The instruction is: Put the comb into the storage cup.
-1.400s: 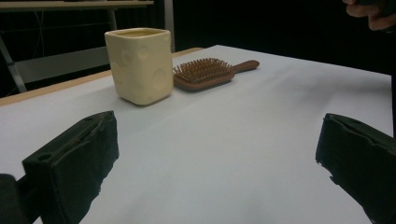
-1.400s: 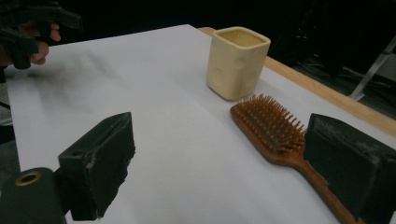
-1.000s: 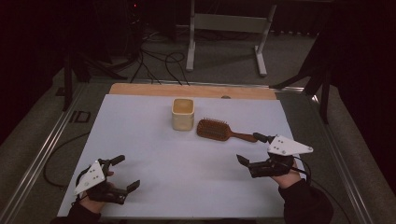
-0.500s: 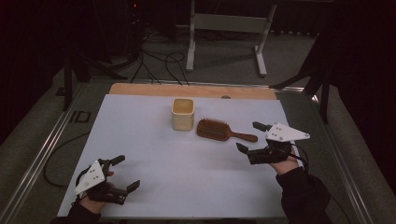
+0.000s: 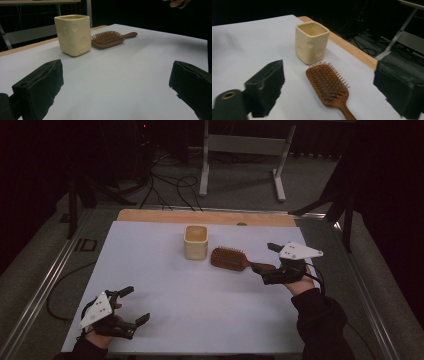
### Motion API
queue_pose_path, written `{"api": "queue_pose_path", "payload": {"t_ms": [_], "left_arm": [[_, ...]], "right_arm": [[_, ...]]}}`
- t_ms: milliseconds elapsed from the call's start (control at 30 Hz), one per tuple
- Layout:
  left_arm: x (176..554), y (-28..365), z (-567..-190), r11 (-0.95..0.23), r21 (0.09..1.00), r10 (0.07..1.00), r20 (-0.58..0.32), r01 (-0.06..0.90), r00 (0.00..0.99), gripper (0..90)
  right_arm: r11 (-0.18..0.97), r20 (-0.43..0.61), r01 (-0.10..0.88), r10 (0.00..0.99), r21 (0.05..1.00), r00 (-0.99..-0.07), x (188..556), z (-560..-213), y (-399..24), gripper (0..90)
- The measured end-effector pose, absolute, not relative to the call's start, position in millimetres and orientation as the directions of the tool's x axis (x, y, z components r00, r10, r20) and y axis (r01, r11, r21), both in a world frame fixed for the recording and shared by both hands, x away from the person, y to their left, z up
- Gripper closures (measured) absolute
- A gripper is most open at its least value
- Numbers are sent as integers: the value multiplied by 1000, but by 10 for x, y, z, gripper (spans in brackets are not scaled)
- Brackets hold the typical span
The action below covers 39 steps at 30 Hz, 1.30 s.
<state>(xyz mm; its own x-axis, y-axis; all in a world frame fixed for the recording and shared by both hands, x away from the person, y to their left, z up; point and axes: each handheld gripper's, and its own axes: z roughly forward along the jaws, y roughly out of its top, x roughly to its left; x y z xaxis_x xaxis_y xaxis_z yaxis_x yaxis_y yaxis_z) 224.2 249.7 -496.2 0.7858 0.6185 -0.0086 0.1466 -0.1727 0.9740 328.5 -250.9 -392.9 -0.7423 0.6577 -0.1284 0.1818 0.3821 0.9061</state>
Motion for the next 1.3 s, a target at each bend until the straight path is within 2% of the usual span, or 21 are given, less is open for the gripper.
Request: {"api": "queue_pose_path", "payload": {"t_ms": [733, 1300], "left_arm": [[2241, 2496, -4964, -172, 974, 616, -10, 147, 788, 1], [2246, 2494, -4971, -175, 973, 615, -11, 150, 789, 1]], "right_arm": [[395, -111, 256, 703, 883, -703, 3739, -4114, -2529, 137], [402, -86, 330, 735, 854, -673, 3964, -4396, -2596, 205]]}}
